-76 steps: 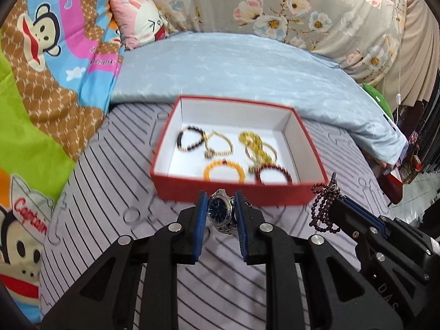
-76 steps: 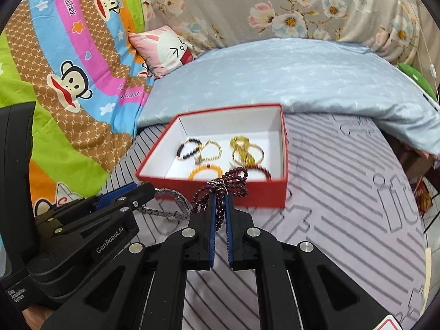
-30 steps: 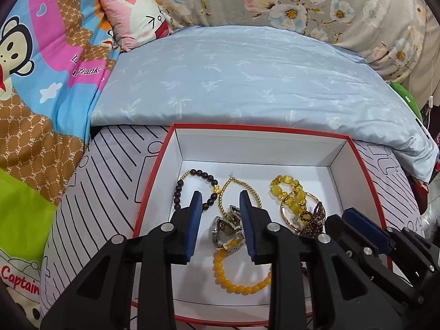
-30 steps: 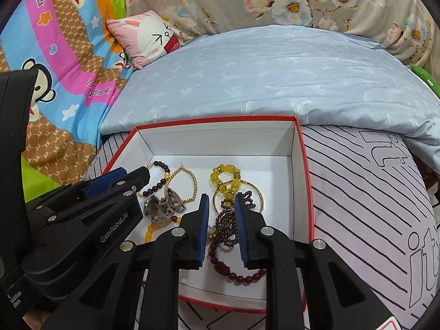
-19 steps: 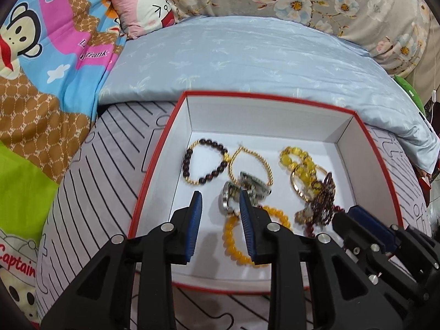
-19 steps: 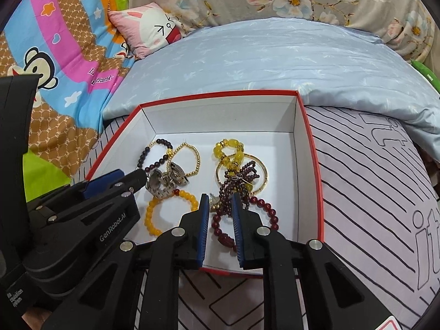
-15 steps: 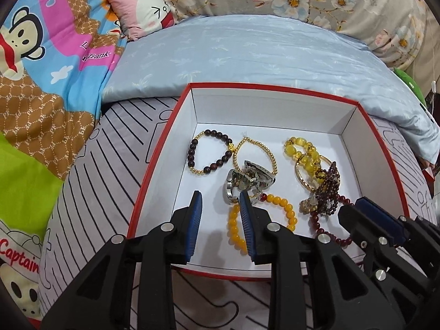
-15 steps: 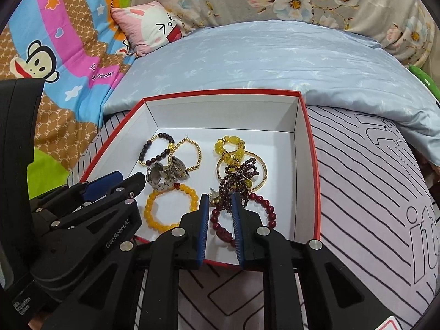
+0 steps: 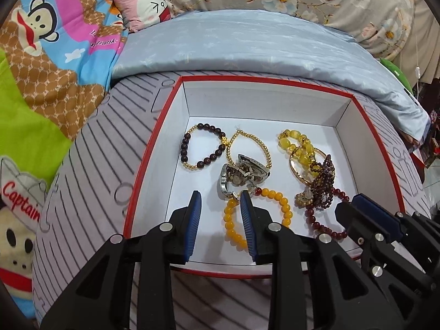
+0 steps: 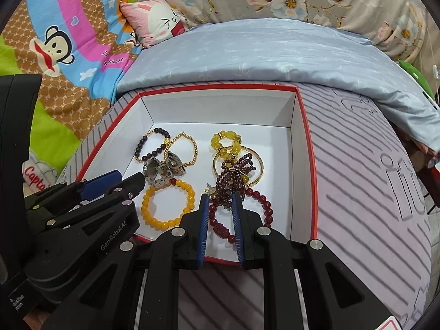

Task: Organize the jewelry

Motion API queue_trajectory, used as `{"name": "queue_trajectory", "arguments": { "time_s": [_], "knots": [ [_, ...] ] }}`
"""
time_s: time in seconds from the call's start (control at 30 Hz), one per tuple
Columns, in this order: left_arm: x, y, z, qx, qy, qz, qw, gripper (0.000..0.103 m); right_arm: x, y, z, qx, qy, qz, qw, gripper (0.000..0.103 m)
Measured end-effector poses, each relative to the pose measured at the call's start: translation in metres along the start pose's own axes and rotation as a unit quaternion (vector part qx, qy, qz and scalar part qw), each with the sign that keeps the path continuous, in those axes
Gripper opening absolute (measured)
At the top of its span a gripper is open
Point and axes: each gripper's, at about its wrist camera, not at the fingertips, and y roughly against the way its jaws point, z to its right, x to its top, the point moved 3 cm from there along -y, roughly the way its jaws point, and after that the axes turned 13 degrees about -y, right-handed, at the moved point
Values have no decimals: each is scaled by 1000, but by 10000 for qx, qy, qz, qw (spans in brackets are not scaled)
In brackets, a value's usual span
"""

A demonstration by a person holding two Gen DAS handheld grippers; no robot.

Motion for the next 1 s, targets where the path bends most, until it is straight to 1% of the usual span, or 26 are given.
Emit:
{"name": "queue_trajectory", "arguments": {
  "time_s": [0.17, 0.27, 0.3, 0.37, 0.43, 0.47, 0.53, 0.57, 0.6, 0.67, 0.73, 0.77, 0.8, 0.83, 0.9, 0.93, 1.0],
  "knots": [
    [-25, 20, 11, -69, -108, -29, 9999, 28, -26, 20, 2, -55, 55, -19, 10000, 20],
    [-29, 28, 8, -193, 54, -68, 9998, 28, -32, 31, 6, 17, -123, -75, 9999, 21],
    [-29, 31, 6, -180, 113, -62, 9998, 28, -32, 34, 8, 52, -191, -78, 9998, 21],
    [-27, 40, 2, -178, 187, -1, 9997, 29, -30, 44, 10, 105, -326, -34, 9994, 25],
    [-26, 47, 1, -155, 183, 26, 9997, 35, -29, 54, 11, 90, -397, 38, 9992, 34],
    [-26, 52, 1, -143, 178, 60, 9997, 38, -29, 59, 11, 78, -412, 76, 9991, 35],
    [-24, 60, 2, -133, 152, 89, 9998, 41, -29, 65, 9, 54, -401, 121, 9991, 36],
    [-24, 64, 3, -111, 144, 86, 9998, 46, -29, 69, 8, 23, -389, 150, 9991, 37],
    [-24, 66, 3, -110, 133, 89, 9998, 49, -30, 72, 7, 4, -384, 169, 9991, 40],
    [-25, 72, 4, -69, 107, 108, 9999, 50, -30, 77, 6, -45, -383, 207, 9990, 42],
    [-25, 77, 4, 27, 86, 110, 9999, 58, -31, 81, 8, -115, -397, 242, 9989, 47],
    [-25, 79, 3, 86, 99, 117, 9998, 64, -30, 84, 9, -163, -425, 256, 9986, 49],
    [-26, 82, 1, 135, 132, 136, 9997, 68, -30, 85, 11, -189, -457, 266, 9984, 54],
    [-26, 83, 0, 158, 147, 141, 9997, 71, -30, 87, 14, -219, -503, 277, 9981, 61],
    [-27, 87, -3, 210, 201, 155, 9995, 80, -30, 91, 19, -277, -618, 326, 9972, 69],
    [-27, 89, -4, 226, 214, 167, 9994, 82, -30, 93, 21, -281, -664, 351, 9968, 72],
    [-28, 92, -5, 282, 206, 187, 9992, 88, -32, 97, 23, -301, -702, 380, 9964, 73]
  ]
}}
